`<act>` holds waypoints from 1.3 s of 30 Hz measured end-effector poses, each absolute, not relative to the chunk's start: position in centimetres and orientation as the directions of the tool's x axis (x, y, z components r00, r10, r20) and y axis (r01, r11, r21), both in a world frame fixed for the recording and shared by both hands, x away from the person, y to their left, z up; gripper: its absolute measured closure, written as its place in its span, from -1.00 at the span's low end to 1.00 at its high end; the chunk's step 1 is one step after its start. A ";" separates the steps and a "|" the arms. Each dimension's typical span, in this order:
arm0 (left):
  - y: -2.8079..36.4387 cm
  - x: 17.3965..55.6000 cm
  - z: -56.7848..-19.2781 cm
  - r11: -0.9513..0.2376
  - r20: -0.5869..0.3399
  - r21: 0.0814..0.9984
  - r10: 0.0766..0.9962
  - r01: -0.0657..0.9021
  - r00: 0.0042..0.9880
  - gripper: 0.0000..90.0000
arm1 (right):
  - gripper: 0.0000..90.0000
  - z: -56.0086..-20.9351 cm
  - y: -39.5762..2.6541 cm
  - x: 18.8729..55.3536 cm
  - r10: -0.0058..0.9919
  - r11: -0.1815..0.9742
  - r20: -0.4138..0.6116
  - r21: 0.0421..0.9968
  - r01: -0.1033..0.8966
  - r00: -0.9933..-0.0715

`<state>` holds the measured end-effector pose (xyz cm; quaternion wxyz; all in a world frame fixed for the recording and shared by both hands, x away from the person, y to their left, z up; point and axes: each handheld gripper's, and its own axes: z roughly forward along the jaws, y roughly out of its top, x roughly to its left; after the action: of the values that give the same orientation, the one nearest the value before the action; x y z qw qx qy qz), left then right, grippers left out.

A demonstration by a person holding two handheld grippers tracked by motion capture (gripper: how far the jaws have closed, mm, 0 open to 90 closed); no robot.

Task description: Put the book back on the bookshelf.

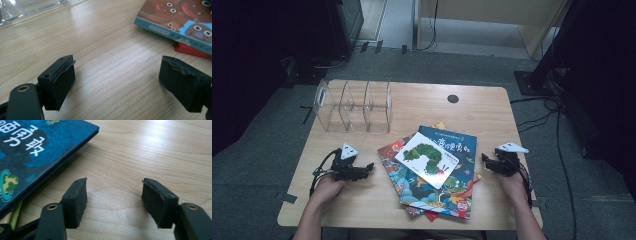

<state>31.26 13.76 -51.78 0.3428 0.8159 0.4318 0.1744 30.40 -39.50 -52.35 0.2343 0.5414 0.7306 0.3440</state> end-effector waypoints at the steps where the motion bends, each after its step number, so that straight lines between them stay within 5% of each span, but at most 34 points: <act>1: 13.8 31.3 -51.8 -0.392 -0.011 0.710 0.824 0.585 0.566 -0.69 | -0.21 -52.3 -39.5 30.4 0.952 0.177 0.030 0.756 0.630 -0.304; 2: 13.6 31.2 -51.8 -0.397 -0.001 0.708 0.827 0.585 0.563 -0.69 | -0.38 -52.4 -39.5 30.5 0.960 0.163 0.028 0.751 0.639 -0.278; 9: 13.4 31.6 -51.8 -0.391 0.006 0.708 0.836 0.588 0.549 -0.67 | -0.39 -52.4 -39.6 30.6 0.963 0.157 0.029 0.749 0.644 -0.268; 20: 12.7 32.0 -51.3 -0.416 0.001 0.676 0.826 0.608 0.564 -0.63 | -0.05 -50.6 -38.8 30.3 0.940 0.154 0.088 0.755 0.638 -0.330; 35: 12.4 31.6 -48.6 -0.424 -0.099 0.706 0.734 0.568 0.672 -0.66 | 0.16 -48.9 -36.3 28.8 0.901 0.165 0.141 0.763 0.625 -0.410; 39: 11.6 31.5 -48.0 -0.466 -0.032 0.725 0.714 0.508 0.700 -0.27 | 0.26 -48.4 -35.5 28.3 0.891 0.164 0.149 0.776 0.609 -0.429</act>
<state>31.53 11.64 -47.99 0.3694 0.8446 0.3616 0.1394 28.35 -35.47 -48.44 0.1745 0.5048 0.7425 0.4042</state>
